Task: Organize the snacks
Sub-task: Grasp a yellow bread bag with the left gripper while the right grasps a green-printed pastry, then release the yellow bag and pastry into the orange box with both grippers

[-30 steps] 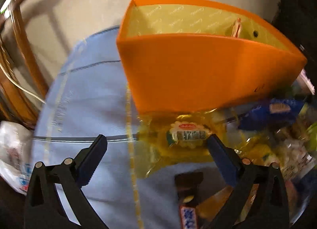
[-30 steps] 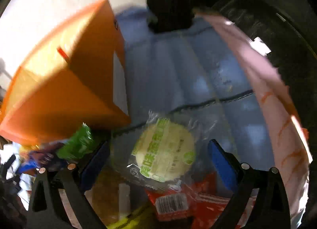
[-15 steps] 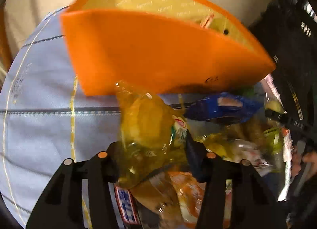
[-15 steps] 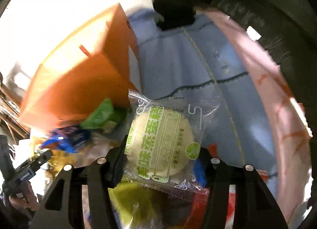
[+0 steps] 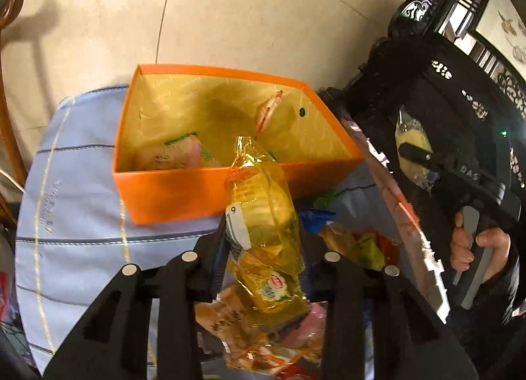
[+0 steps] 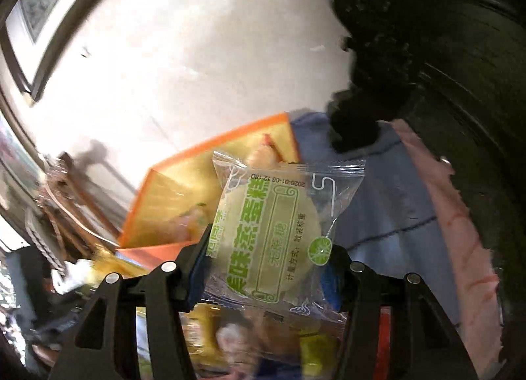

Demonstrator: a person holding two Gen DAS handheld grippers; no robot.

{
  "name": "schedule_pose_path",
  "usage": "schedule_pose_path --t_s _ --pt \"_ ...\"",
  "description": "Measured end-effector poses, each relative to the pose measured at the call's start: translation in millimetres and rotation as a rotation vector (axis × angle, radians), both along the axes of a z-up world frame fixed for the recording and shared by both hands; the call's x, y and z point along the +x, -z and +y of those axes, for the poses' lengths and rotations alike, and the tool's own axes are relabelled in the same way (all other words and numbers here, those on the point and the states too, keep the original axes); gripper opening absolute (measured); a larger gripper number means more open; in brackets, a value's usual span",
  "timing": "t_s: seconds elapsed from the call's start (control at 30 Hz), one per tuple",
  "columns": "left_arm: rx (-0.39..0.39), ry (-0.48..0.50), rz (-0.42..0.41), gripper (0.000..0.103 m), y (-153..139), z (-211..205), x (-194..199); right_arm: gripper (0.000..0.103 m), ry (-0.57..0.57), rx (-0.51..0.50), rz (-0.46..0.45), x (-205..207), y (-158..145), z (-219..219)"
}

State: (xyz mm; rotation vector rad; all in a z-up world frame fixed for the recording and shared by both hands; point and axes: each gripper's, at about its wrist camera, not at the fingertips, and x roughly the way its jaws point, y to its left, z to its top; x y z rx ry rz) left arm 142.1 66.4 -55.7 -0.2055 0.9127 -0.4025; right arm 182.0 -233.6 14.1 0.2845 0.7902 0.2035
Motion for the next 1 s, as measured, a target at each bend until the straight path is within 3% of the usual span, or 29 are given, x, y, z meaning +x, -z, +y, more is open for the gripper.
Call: schedule_pose_path --t_s 0.17,0.27,0.43,0.47,0.5,0.53,0.6,0.63,0.8,0.93,1.0 --pt "-0.029 0.001 -0.116 0.034 -49 3 13 0.056 -0.054 -0.005 -0.095 6 -41 15" --pt "0.024 -0.017 -0.155 0.034 -73 7 35 0.057 -0.081 -0.022 -0.134 24 -57 26" --pt "0.095 -0.1 -0.234 0.034 -96 15 68 0.059 -0.166 -0.079 -0.119 72 -71 53" --pt "0.12 -0.116 -0.24 0.039 -95 16 70 0.072 -0.189 -0.109 -0.127 80 -71 59" --pt "0.172 -0.148 -0.246 0.075 -94 17 72 0.1 -0.216 -0.176 -0.165 86 -70 66" --pt "0.262 -0.203 -0.246 0.099 -90 18 73 0.099 -0.221 -0.234 -0.198 87 -69 71" --pt "0.342 -0.246 -0.259 0.099 -77 20 64 0.099 -0.244 -0.357 -0.217 84 -65 82" --pt "0.351 -0.198 -0.241 0.099 -67 21 55 0.099 -0.3 -0.364 -0.196 80 -60 84" --pt "0.424 -0.053 -0.09 0.099 -6 22 4 0.099 -0.603 -0.235 -0.077 37 -21 87" --pt "0.457 0.013 0.049 0.099 64 23 -30 0.099 -0.723 -0.387 -0.02 10 31 111" --pt "0.398 0.011 0.139 0.099 92 24 -33 0.099 -0.791 -0.497 0.005 3 59 131"
